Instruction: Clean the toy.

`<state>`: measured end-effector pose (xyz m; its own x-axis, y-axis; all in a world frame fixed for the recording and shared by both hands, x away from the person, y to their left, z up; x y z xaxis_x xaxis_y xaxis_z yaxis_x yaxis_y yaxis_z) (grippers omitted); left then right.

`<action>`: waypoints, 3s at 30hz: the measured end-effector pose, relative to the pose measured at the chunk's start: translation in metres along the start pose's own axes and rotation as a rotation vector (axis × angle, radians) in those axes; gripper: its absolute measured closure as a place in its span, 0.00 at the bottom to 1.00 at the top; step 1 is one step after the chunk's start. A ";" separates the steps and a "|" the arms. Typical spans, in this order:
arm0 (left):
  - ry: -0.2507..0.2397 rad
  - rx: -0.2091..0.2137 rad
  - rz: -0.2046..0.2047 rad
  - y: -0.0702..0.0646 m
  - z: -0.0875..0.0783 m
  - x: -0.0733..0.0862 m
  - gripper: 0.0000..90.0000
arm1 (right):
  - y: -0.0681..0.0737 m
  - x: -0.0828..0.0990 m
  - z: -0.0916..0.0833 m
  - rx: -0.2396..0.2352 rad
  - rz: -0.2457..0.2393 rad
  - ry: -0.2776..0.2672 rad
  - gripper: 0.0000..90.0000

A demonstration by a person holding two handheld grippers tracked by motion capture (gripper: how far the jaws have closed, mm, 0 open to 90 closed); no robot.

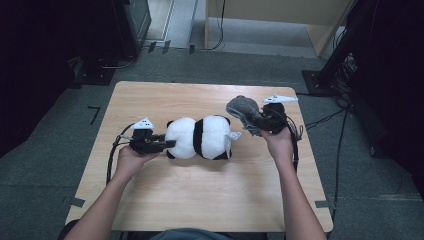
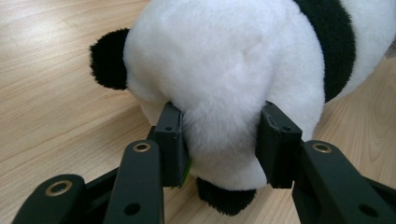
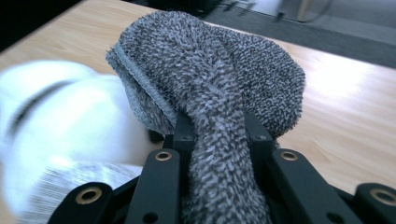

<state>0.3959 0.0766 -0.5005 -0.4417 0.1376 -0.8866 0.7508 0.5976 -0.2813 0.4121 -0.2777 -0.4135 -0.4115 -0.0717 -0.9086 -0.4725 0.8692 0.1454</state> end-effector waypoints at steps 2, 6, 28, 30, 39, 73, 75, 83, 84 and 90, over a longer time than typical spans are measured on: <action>-0.006 0.000 -0.006 0.000 0.000 0.000 0.65 | 0.013 -0.006 0.004 -0.032 -0.015 0.005 0.82; -0.007 -0.006 -0.002 0.001 0.000 0.000 0.64 | 0.040 -0.014 0.018 -0.093 -0.038 0.012 0.82; -0.030 0.014 -0.053 0.009 0.017 0.010 0.08 | 0.084 0.006 0.067 -0.178 -0.086 0.085 0.86; -0.047 0.029 -0.072 0.010 0.018 0.012 0.16 | 0.083 0.008 0.067 -0.177 -0.079 0.081 0.86; -0.032 0.010 -0.041 0.007 0.010 0.010 0.49 | 0.087 -0.012 0.068 -0.188 -0.065 0.083 0.85; -0.010 -0.029 -0.060 0.004 0.009 0.006 0.58 | 0.077 -0.013 0.145 -0.113 -0.172 0.303 0.84; -0.010 -0.030 -0.059 0.004 0.009 0.006 0.58 | 0.065 -0.012 0.141 -0.088 -0.143 0.307 0.84; -0.016 -0.030 -0.060 0.004 0.009 0.006 0.58 | 0.026 0.005 0.124 -0.035 -0.014 0.248 0.84; -0.016 -0.029 -0.059 0.005 0.008 0.006 0.58 | 0.021 0.008 0.123 -0.020 -0.004 0.253 0.85; -0.016 -0.027 -0.063 0.006 0.008 0.006 0.57 | -0.003 0.031 0.116 0.033 0.016 0.308 0.85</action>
<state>0.4014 0.0747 -0.5108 -0.4795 0.0865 -0.8733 0.7081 0.6259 -0.3268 0.4911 -0.2264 -0.4875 -0.6383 -0.1982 -0.7438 -0.4402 0.8867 0.1415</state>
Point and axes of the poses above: each handheld gripper's, and its own axes: z roughly forward along the jaws, x roughly out of its underside, y roughly to its left, the point moved 5 cm from there along z, roughly forward along the jaws, and after that the axes turned 14 degrees about -y, right-handed, at the moved point
